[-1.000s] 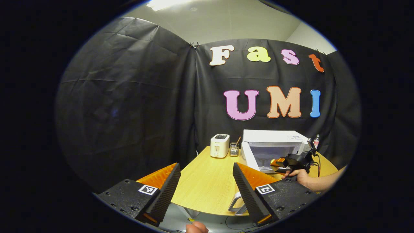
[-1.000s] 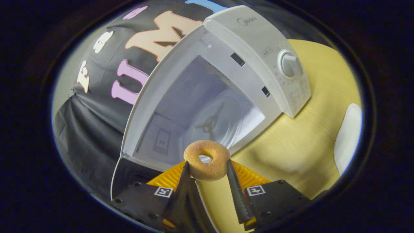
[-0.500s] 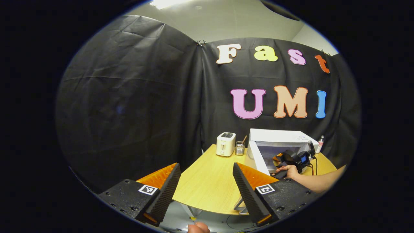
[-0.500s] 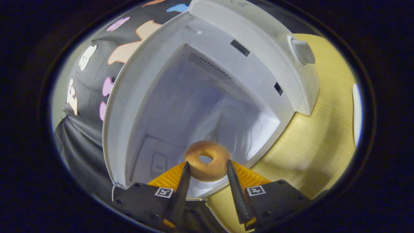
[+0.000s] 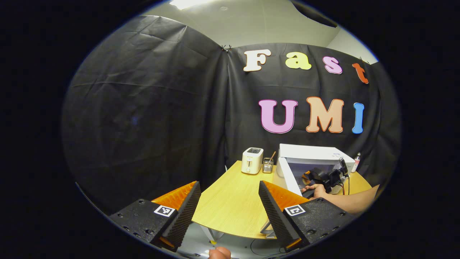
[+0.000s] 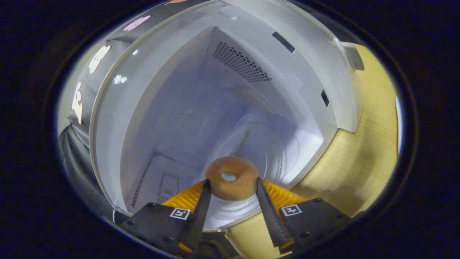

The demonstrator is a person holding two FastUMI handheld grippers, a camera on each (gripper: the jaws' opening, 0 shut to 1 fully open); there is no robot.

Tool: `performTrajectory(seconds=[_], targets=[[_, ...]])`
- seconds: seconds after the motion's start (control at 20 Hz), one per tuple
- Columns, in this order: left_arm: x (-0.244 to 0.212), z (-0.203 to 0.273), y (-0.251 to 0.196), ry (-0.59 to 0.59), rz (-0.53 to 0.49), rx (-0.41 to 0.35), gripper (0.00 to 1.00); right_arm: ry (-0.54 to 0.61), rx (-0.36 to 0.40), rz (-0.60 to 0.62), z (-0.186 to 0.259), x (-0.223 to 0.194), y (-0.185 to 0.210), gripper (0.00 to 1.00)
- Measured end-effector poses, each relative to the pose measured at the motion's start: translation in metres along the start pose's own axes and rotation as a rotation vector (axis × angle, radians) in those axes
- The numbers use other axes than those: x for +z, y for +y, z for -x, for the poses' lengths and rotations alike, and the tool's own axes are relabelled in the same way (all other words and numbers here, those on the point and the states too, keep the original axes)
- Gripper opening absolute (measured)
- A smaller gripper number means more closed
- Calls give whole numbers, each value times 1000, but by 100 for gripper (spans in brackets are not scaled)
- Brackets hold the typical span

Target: Open the microwave oven with the left hand, put the food in, and close the microwave oven.

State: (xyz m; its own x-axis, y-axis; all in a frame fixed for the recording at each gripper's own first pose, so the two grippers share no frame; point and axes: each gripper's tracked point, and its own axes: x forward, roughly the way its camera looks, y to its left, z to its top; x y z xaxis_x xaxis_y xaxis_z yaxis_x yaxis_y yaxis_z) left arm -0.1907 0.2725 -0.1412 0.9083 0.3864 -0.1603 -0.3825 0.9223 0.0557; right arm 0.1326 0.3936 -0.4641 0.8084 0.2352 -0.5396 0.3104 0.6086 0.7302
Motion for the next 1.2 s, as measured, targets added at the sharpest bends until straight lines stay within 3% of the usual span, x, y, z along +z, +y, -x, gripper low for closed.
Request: performTrajectory(seconds=[0.3, 0.35, 0.6, 0.9, 0.95, 1.2], targets=[[-3, 4, -3, 7, 3, -5, 95, -38, -18, 70, 3, 10, -5, 76], [-3, 6, -3, 6, 2, -5, 95, -19, -16, 67, 3, 8, -6, 87], [-8, 9, -3, 9, 11, -3, 94, -34, 16, 163, 21, 12, -4, 87], [-21, 11, 5, 18, 16, 10, 95, -14, 128, 379, 75, 20, -5, 88], [-23, 11, 7, 18, 19, 11, 95, -15, 157, 417, 90, 25, -2, 77], [-43, 7, 9, 37, 5, -7, 95, -85, 249, 625, 165, 86, 9, 76]])
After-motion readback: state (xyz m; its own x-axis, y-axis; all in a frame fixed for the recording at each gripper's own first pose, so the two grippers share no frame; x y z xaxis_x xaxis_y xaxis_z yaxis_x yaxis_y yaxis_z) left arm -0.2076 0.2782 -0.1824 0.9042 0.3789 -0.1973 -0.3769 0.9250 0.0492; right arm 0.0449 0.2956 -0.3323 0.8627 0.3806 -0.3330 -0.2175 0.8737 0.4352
